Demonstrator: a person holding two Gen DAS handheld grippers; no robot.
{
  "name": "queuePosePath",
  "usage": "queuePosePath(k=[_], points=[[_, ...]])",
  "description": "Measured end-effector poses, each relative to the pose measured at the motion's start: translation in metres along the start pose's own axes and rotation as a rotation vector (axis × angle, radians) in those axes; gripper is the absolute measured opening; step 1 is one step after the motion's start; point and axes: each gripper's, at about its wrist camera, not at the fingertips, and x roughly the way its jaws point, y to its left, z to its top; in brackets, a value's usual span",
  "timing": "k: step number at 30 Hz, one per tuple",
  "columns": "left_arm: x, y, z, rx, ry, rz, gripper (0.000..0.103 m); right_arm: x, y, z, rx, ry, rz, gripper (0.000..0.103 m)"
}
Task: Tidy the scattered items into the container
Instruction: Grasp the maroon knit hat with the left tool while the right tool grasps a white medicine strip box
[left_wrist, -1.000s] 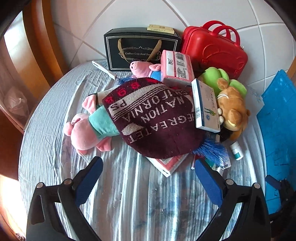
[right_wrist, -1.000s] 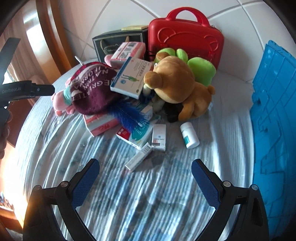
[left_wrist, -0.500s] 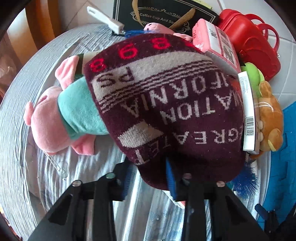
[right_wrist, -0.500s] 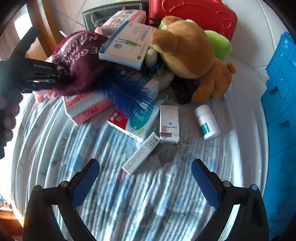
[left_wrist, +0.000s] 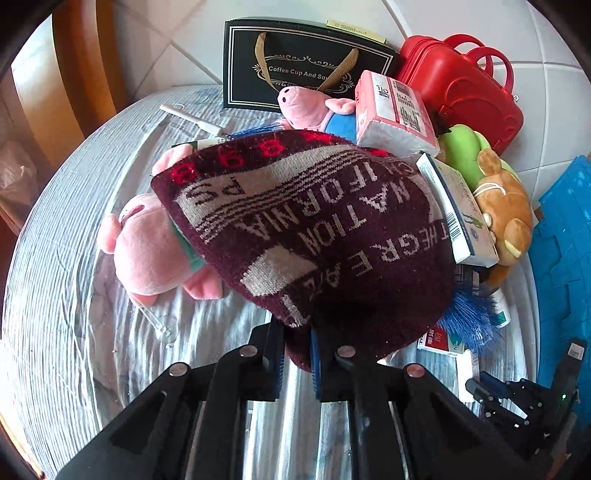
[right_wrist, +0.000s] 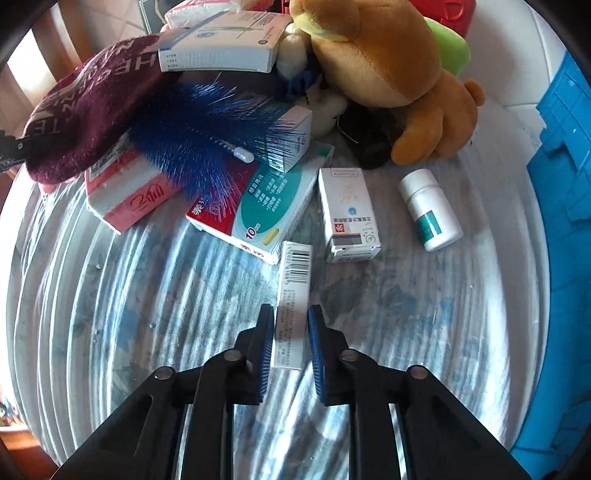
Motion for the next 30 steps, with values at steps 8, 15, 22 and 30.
queuePosePath(k=[8,15,22,30], points=[[-0.03,0.002,-0.023,-0.021,-0.005,-0.028,0.011,-0.023,-0.012,-0.019,0.021,-0.005,0.034,0.017],[-0.052,0.01,-0.051,-0.048,0.0,-0.028,0.011,-0.051,-0.01,-0.035,0.001,-0.025,0.058,0.017],[-0.081,0.011,-0.078,-0.049,0.006,-0.02,0.011,-0.076,-0.008,-0.049,-0.014,-0.049,0.087,0.017],[-0.117,0.004,-0.101,-0.045,0.001,-0.045,0.011,-0.1,-0.004,-0.064,-0.016,-0.086,0.123,0.017]])
